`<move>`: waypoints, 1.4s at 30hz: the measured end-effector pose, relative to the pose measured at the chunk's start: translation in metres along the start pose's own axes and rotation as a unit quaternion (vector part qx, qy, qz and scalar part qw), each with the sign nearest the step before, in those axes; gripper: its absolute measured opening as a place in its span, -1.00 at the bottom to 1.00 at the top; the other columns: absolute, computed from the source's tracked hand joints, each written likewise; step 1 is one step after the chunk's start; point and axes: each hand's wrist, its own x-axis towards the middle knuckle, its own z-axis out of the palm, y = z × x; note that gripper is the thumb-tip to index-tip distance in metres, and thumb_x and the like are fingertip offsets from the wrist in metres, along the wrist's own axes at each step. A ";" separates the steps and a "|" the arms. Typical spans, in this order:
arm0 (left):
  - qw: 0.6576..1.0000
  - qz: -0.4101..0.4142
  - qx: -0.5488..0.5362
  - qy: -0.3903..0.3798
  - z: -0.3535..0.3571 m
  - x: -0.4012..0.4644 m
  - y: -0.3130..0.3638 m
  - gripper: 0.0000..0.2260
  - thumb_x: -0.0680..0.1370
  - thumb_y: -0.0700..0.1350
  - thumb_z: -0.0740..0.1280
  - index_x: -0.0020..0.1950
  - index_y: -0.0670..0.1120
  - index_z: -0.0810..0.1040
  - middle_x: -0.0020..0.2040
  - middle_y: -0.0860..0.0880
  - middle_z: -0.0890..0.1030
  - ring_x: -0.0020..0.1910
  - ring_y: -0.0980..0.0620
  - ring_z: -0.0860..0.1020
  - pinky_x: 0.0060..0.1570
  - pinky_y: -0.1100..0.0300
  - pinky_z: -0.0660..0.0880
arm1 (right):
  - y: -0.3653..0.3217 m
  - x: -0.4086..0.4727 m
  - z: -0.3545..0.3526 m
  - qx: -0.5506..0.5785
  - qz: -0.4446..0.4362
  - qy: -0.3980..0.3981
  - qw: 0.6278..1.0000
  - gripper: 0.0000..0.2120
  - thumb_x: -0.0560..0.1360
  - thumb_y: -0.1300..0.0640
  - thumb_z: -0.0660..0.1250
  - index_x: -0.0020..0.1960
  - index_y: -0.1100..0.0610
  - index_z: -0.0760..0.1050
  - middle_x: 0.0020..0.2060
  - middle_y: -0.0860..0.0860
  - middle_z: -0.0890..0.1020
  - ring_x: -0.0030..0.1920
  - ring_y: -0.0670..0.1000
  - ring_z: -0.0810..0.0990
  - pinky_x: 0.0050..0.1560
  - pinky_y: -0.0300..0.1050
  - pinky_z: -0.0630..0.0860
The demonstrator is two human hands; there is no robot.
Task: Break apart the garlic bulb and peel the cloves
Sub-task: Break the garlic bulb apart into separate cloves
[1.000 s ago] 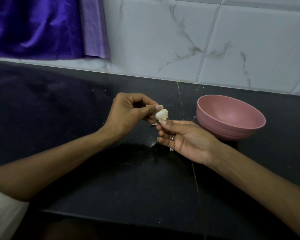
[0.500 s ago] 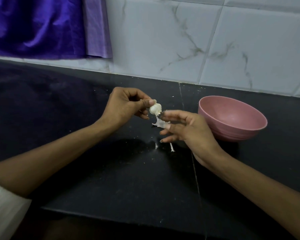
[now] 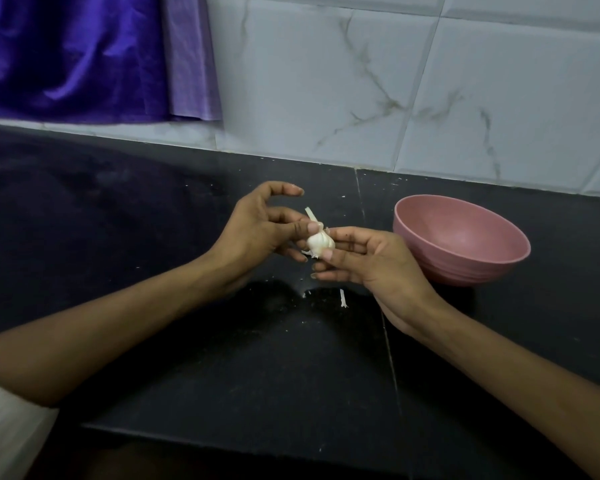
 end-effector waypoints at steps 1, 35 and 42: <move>1.000 -0.011 -0.013 0.007 0.000 -0.001 0.000 -0.40 0.30 -0.20 0.51 0.29 -0.17 0.38 -0.26 -0.09 0.67 -0.36 0.01 0.61 -0.42 0.20 0.57 | 0.000 0.000 0.000 -0.002 0.000 -0.001 1.000 -0.72 0.49 0.36 0.37 0.20 0.28 0.57 -0.06 0.13 0.72 -0.13 0.04 0.71 -0.12 -0.15 0.65; 0.992 0.042 0.117 0.002 -0.014 0.007 0.009 -0.90 0.56 -0.27 0.34 0.02 -0.17 0.63 -0.20 -0.07 0.64 -0.47 0.13 0.45 -0.54 0.23 0.48 | -0.003 -0.003 0.005 -0.085 -0.057 0.043 0.994 -0.87 0.42 0.26 0.50 -0.04 0.19 0.63 -0.30 0.00 0.68 -0.29 -0.03 0.64 -0.16 -0.02 0.68; 0.990 0.021 0.141 -0.017 -0.013 0.007 0.007 -0.87 0.54 -0.26 0.38 0.06 -0.21 0.64 -0.07 -0.13 0.70 -0.41 0.08 0.54 -0.51 0.22 0.53 | -0.001 -0.002 0.005 -0.084 -0.053 0.045 0.994 -0.86 0.44 0.26 0.48 -0.01 0.17 0.62 -0.24 0.01 0.69 -0.28 -0.02 0.64 -0.12 0.07 0.67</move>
